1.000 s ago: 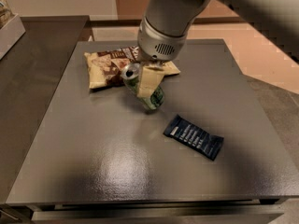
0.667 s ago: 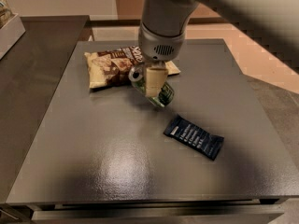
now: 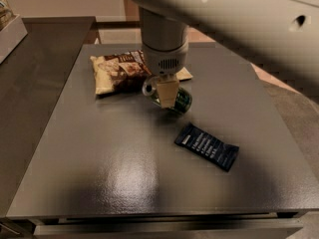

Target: Knock green can over

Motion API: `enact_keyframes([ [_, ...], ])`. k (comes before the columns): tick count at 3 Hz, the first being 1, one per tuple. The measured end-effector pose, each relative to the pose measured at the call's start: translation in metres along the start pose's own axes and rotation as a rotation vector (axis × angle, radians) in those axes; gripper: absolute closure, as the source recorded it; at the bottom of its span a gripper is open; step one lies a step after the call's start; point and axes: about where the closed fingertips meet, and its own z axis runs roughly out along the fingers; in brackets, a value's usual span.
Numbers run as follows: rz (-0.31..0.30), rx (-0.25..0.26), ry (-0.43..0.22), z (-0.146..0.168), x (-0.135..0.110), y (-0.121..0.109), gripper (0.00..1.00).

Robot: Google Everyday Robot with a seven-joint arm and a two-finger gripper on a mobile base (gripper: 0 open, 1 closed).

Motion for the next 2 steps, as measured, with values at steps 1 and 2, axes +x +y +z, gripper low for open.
enact_keyframes([
  [1, -0.042, -0.004, 0.042, 0.0076, -0.0049, 0.0040, 0.13],
  [2, -0.042, 0.000, 0.039, 0.0088, -0.0056, 0.0028, 0.00],
])
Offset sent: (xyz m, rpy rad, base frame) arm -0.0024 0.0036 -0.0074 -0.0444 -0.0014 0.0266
